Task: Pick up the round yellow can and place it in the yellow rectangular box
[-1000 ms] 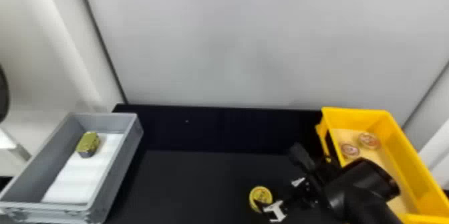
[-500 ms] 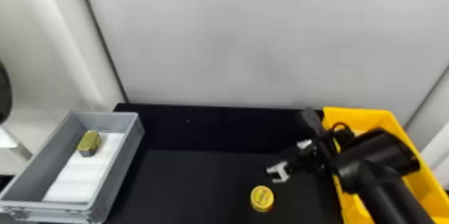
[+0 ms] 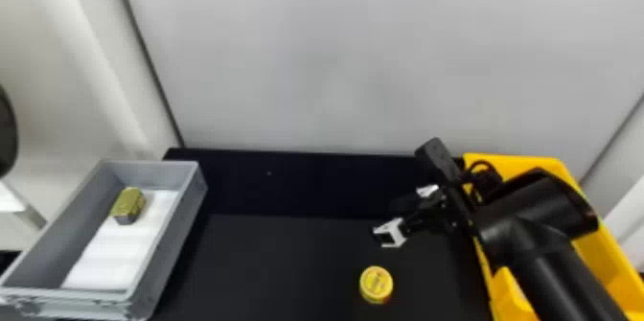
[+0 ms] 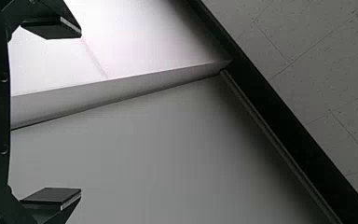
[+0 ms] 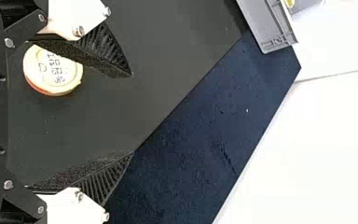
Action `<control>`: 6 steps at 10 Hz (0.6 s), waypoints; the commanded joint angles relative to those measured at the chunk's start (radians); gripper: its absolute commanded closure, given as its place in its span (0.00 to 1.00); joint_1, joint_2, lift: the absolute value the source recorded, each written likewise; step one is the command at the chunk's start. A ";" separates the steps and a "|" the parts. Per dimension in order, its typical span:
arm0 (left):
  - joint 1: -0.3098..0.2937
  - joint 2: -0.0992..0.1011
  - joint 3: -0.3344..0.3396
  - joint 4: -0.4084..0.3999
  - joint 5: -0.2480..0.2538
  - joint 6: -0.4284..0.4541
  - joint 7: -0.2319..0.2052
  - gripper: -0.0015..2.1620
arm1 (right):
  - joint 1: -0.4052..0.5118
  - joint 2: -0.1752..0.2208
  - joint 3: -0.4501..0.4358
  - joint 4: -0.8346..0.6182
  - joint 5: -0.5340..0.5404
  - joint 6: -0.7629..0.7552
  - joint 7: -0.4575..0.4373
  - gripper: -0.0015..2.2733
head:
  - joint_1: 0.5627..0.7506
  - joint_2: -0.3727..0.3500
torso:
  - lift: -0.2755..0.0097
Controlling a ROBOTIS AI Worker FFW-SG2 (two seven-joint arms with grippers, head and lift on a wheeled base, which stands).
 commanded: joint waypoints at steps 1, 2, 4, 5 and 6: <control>0.006 0.000 0.003 0.002 0.000 -0.002 0.001 0.04 | 0.001 0.009 0.022 0.020 -0.024 -0.002 -0.006 0.11 | 0.53 0.59 | 0.93; 0.008 -0.002 0.003 0.002 0.000 -0.002 0.001 0.04 | 0.001 0.010 0.035 0.025 -0.034 -0.005 -0.009 0.11 | 0.53 0.59 | 0.93; 0.008 -0.002 0.003 0.005 0.000 -0.005 0.003 0.04 | 0.001 0.015 0.052 0.040 -0.057 -0.005 -0.020 0.11 | 0.53 0.59 | 0.93; 0.006 0.000 0.003 0.005 0.000 -0.007 0.003 0.04 | -0.003 0.015 0.067 0.048 -0.066 -0.005 -0.023 0.11 | 0.53 0.59 | 0.93; 0.006 0.000 0.003 0.005 0.000 -0.007 0.003 0.04 | -0.001 0.016 0.076 0.052 -0.075 -0.005 -0.026 0.11 | 0.53 0.59 | 0.93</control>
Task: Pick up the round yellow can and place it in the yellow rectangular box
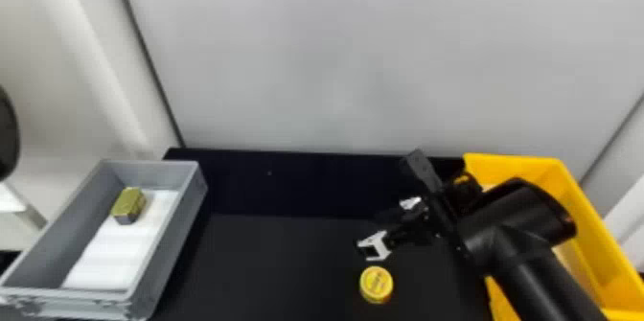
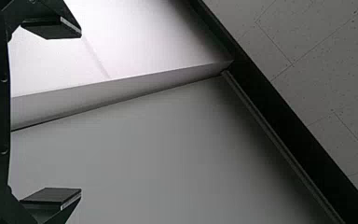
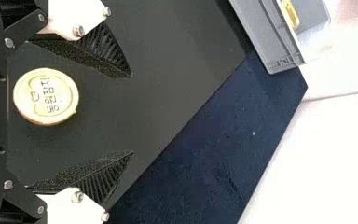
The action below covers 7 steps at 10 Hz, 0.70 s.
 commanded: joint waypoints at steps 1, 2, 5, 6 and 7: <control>-0.003 0.002 0.000 0.000 0.000 -0.001 0.000 0.04 | -0.001 0.003 0.028 0.011 -0.021 0.000 -0.002 0.11 | 0.53 0.59 | 0.93; -0.003 0.002 0.000 0.000 0.000 -0.001 0.000 0.04 | 0.002 0.005 0.037 0.013 -0.028 0.002 -0.002 0.11 | 0.53 0.59 | 0.93; -0.004 0.004 -0.003 0.000 0.000 0.002 -0.001 0.04 | 0.018 0.012 0.040 0.027 -0.032 0.005 0.008 0.12 | 0.53 0.59 | 0.93; -0.004 0.002 -0.003 0.000 0.000 0.002 -0.001 0.04 | 0.022 0.015 0.037 0.039 -0.032 0.003 0.008 0.12 | 0.53 0.59 | 0.93; -0.006 0.002 -0.003 0.000 0.000 0.002 -0.001 0.04 | 0.022 0.017 0.039 0.056 -0.032 -0.001 0.008 0.12 | 0.53 0.59 | 0.93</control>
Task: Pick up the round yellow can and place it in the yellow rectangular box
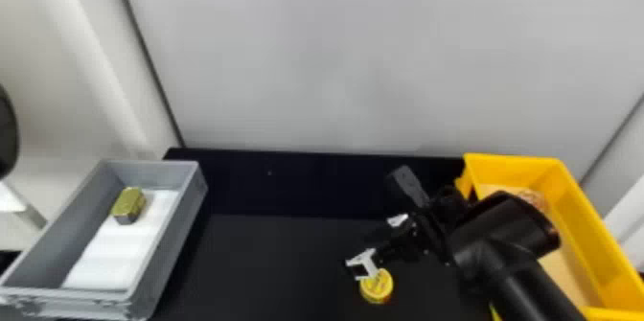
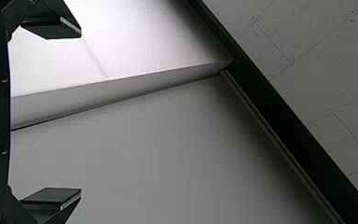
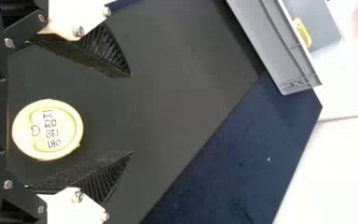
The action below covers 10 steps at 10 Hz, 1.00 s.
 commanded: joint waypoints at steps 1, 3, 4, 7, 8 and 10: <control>-0.001 -0.001 0.000 -0.002 0.000 0.000 0.000 0.04 | 0.005 0.005 -0.001 0.035 0.000 -0.008 0.000 0.12 | 0.53 0.59 | 0.93; -0.001 -0.001 0.001 -0.002 0.000 0.000 0.000 0.04 | 0.017 0.005 -0.005 0.042 0.004 -0.005 0.002 0.12 | 0.53 0.59 | 0.93; -0.001 0.000 0.000 -0.002 0.000 0.001 0.000 0.04 | 0.023 0.005 -0.005 0.042 0.009 -0.003 0.005 0.12 | 0.53 0.59 | 0.93; -0.001 0.000 0.001 -0.006 0.000 0.003 0.000 0.04 | 0.043 0.003 -0.011 0.035 0.023 0.009 0.020 0.12 | 0.53 0.59 | 0.93; -0.001 0.003 0.001 -0.006 0.000 0.005 0.000 0.04 | 0.049 0.003 -0.009 0.029 0.024 0.012 0.023 0.12 | 0.53 0.59 | 0.93; 0.002 0.003 0.003 -0.006 0.000 0.005 0.000 0.04 | 0.060 0.002 -0.008 0.024 0.032 0.015 0.028 0.12 | 0.53 0.59 | 0.93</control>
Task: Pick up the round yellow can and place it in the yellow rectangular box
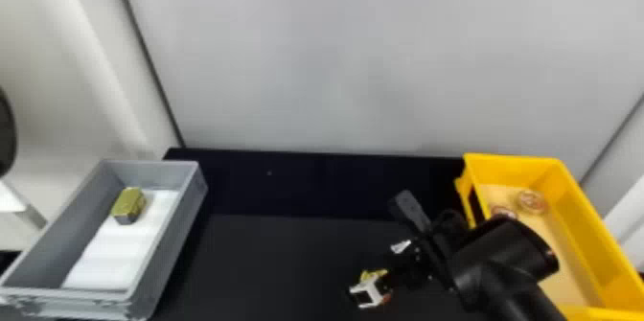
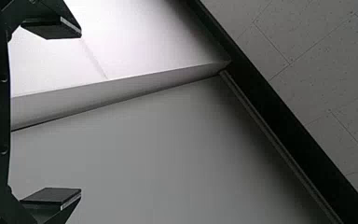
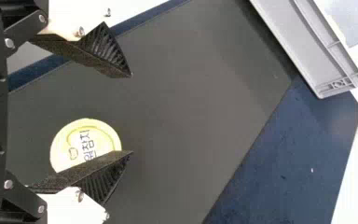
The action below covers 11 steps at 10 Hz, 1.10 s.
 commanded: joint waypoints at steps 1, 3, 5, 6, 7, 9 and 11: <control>0.004 0.002 0.002 0.000 0.000 0.000 0.000 0.04 | 0.008 -0.003 0.000 -0.003 0.011 0.003 0.002 0.12 | 0.53 0.59 | 0.93; 0.004 0.005 0.002 -0.002 0.000 0.000 0.000 0.04 | 0.016 -0.009 0.003 0.001 0.032 0.009 0.003 0.12 | 0.53 0.59 | 0.93; 0.004 0.007 0.002 -0.005 0.000 0.000 0.000 0.04 | 0.033 -0.017 -0.005 0.003 0.060 0.023 0.014 0.12 | 0.53 0.59 | 0.93; 0.004 0.008 0.002 -0.006 0.000 0.002 0.000 0.04 | 0.045 -0.020 -0.010 0.003 0.080 0.029 0.023 0.12 | 0.53 0.59 | 0.93; 0.004 0.008 0.002 -0.008 0.000 0.002 0.000 0.04 | 0.056 -0.027 -0.014 0.000 0.097 0.033 0.031 0.12 | 0.53 0.59 | 0.93; 0.004 0.010 0.002 -0.009 0.000 0.003 0.000 0.04 | 0.062 -0.035 -0.036 -0.002 0.117 0.035 0.034 0.12 | 0.53 0.59 | 0.93; 0.003 0.008 -0.005 -0.009 0.000 0.005 0.000 0.04 | 0.060 -0.027 -0.066 0.003 0.121 0.018 0.028 0.12 | 0.53 0.59 | 0.93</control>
